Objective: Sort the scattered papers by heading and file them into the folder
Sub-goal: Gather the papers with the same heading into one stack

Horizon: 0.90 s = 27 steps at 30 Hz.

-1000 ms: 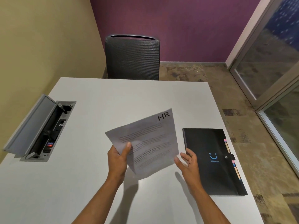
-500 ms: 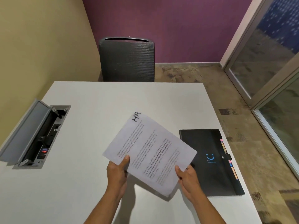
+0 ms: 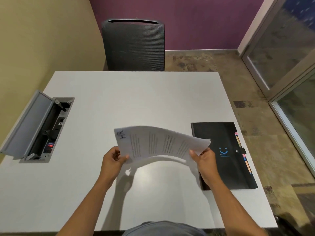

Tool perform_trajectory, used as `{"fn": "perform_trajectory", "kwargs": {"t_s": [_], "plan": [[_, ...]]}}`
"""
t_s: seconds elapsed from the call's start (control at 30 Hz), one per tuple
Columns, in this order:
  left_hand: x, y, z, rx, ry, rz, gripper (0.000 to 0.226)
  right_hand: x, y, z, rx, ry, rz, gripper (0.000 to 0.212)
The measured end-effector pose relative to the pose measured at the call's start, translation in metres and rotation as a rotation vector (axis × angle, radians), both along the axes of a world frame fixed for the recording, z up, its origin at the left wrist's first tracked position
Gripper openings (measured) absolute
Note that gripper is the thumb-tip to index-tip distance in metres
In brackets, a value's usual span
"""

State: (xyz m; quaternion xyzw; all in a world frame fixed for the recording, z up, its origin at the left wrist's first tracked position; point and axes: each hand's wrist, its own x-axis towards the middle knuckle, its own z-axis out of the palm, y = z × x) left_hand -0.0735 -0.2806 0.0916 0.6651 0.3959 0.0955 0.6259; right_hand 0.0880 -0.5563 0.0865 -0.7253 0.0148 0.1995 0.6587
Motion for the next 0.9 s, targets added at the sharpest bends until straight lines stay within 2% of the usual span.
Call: {"fn": "perform_trajectory", "kwargs": {"t_s": [0.2, 0.37, 0.6, 0.77, 0.9], "plan": [[0.0, -0.013, -0.008, 0.007, -0.016, -0.016, 0.024, -0.009, -0.004, -0.013, -0.104, -0.041, 0.151, 0.029], [-0.002, -0.022, -0.01, 0.05, 0.008, 0.007, 0.022, -0.014, -0.004, -0.02, -0.16, -0.06, 0.103, 0.016], [0.006, -0.026, -0.004, 0.099, -0.034, 0.084, 0.016, -0.013, -0.019, -0.014, -0.196, -0.014, 0.082, 0.019], [0.013, -0.037, -0.008, 0.064, -0.067, 0.17, 0.023, -0.011, -0.046, -0.014, -0.222, 0.026, 0.038, 0.022], [0.016, -0.055, -0.016, -0.004, -0.047, 0.156, 0.031, -0.009, -0.077, -0.025, -0.205, 0.126, -0.059, 0.027]]}}
